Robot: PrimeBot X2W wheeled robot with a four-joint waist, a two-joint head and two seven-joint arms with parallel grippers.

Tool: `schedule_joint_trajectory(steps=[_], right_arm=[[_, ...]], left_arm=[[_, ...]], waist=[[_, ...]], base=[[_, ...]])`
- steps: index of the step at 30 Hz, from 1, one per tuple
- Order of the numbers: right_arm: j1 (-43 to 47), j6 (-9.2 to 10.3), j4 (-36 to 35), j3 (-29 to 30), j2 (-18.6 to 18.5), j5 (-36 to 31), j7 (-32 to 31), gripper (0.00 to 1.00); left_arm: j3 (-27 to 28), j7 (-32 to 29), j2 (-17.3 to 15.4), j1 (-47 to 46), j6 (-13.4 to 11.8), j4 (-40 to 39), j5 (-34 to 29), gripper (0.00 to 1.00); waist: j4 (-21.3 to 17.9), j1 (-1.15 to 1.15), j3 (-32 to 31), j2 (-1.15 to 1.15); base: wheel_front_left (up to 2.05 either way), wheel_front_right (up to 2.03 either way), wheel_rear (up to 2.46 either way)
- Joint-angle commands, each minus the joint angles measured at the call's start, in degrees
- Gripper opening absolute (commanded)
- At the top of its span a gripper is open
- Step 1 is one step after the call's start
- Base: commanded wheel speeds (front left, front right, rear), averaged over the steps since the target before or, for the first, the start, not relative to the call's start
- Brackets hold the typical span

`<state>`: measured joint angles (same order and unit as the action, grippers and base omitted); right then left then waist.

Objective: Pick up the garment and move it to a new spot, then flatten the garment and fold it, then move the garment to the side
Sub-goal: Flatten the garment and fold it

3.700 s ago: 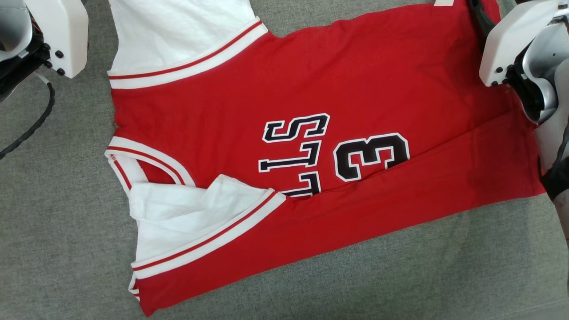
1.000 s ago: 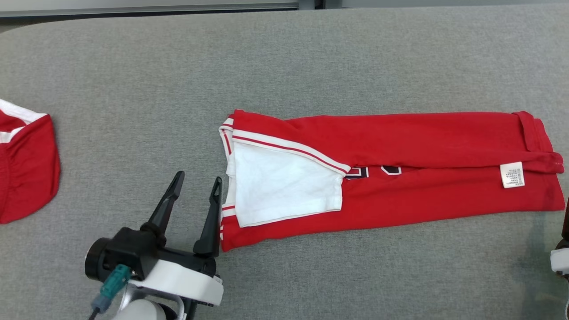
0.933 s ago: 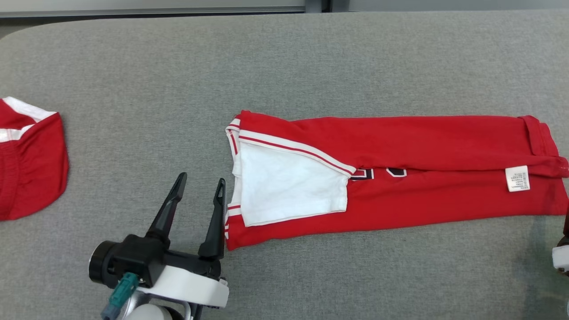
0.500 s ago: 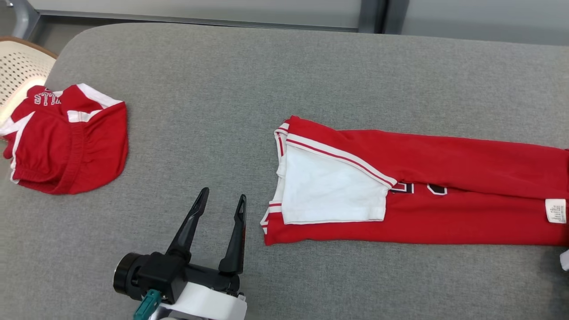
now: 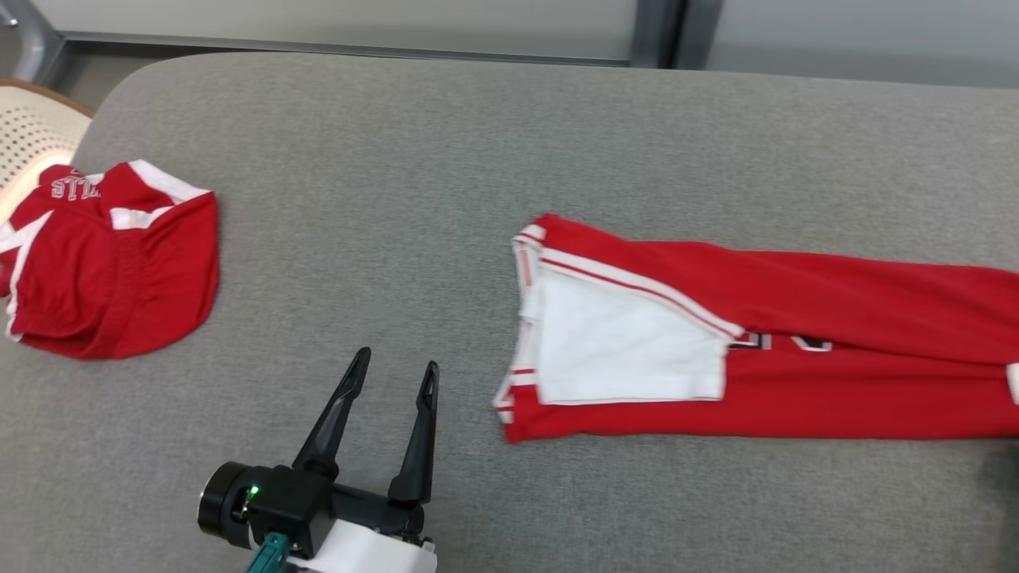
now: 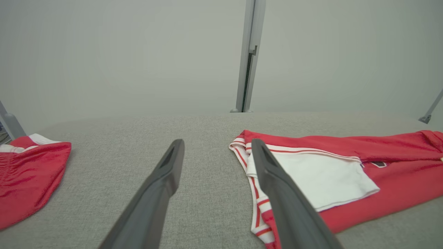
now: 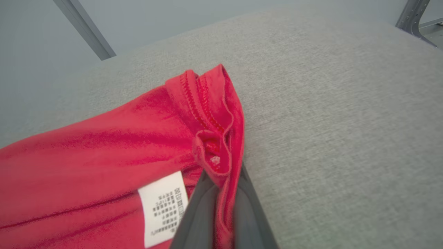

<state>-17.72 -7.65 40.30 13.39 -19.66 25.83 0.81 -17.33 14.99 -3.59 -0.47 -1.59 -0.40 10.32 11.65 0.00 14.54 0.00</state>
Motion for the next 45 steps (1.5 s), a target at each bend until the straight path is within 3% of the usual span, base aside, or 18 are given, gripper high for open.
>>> schedule_joint_trajectory(steps=[1,6,12,21,26,32,42,44,45], right_arm=[[-0.94,0.28,0.12,0.92,-2.19,0.04,1.0,0.0],[-2.29,0.23,-1.89,1.94,-6.02,-0.96,2.44,0.0],[-3.02,0.22,-11.44,-0.06,-5.82,-0.05,0.35,0.0],[4.11,0.18,-34.77,-5.39,1.9,-0.87,-10.43,0.0],[6.88,0.18,-45.13,-9.28,9.12,-4.15,-16.3,0.0],[6.33,0.18,-46.19,-12.99,14.09,-6.5,-18.25,0.0],[5.28,0.17,-43.05,-17.73,16.33,-8.28,-18.84,0.0],[5.31,0.18,-42.16,-18.52,16.49,-8.69,-19.31,0.06],[5.43,0.18,-41.81,-18.88,16.55,-8.89,-19.61,0.15]], left_arm=[[0.32,0.26,-0.07,-0.07,0.4,-0.08,-0.63,1.0],[0.85,0.26,0.07,-0.45,1.44,0.07,-1.73,1.0],[1.53,0.26,0.25,-0.42,2.67,1.02,-2.82,1.0],[1.32,0.26,0.47,-0.3,3.44,1.92,-3.03,1.0],[0.49,0.26,0.58,-0.6,3.52,2.65,-2.27,1.0],[-1.04,0.26,0.61,-1.34,2.92,2.81,-1.19,1.0],[-3.3,0.26,0.62,-2.56,1.84,3.13,0.86,1.0],[-3.71,0.26,0.61,-2.7,1.62,3.22,1.13,1.0],[-3.91,0.26,0.61,-2.72,1.57,3.28,1.33,1.0]], waist=[[-1.09,0.0,0.24,0.0],[-3.24,0.0,0.73,0.0],[-5.75,0.0,0.11,0.0],[-4.8,0.0,-1.05,0.0],[-2.27,0.0,-1.44,0.0],[0.39,0.0,-1.19,0.0],[3.9,0.0,0.38,0.0],[4.32,0.0,0.52,0.0],[4.5,0.0,0.57,0.0]], base=[[0.0,0.0,0.0],[0.0,0.0,0.0],[0.0,0.0,0.0],[0.0,0.0,0.0],[0.0,0.0,0.0],[0.0,0.0,0.0],[0.0,0.0,0.0],[0.0,0.0,0.0],[0.0,0.0,0.0]])
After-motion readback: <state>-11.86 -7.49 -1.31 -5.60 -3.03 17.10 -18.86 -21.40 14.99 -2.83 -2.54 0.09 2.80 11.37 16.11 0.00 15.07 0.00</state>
